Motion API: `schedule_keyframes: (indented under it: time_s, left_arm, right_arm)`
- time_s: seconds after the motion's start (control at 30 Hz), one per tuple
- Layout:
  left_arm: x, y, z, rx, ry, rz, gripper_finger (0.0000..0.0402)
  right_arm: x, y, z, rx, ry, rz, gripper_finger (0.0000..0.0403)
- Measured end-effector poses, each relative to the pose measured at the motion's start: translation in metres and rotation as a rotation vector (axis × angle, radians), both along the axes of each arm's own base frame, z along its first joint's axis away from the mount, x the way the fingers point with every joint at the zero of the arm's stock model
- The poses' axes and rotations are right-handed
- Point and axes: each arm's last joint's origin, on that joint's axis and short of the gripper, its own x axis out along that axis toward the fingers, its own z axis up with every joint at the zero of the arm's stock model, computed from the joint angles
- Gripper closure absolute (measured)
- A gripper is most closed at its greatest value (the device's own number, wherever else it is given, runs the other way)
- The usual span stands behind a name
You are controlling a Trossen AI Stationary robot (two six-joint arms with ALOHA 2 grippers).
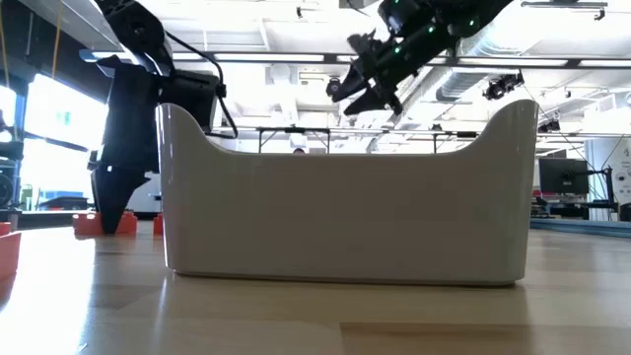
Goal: Sort & place blocks by color
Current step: Put the orange game piece into the green bin
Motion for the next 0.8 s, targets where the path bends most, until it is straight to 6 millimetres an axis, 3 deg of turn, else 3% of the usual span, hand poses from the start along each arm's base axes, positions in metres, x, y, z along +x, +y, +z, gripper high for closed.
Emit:
schedule_keyframes:
  time_s: [0.37,0.6,0.8]
  left_arm:
    - [0.006,0.003,0.071,0.131,-0.321,-0.097,0.029]
    - [0.026,0.011,0.116,0.242,-0.576,-0.195,0.029]
    - [0.048,0.017,0.137,0.308,-0.805,-0.305,0.029]
  right_arm:
    - [-0.016,0.03,0.005,0.092,0.139,-0.109,0.0201]
    - [-0.018,0.04,-0.001,0.173,0.187,-0.161,0.0201]
    - [-0.017,0.044,-0.002,0.166,0.183,-0.283,0.0201]
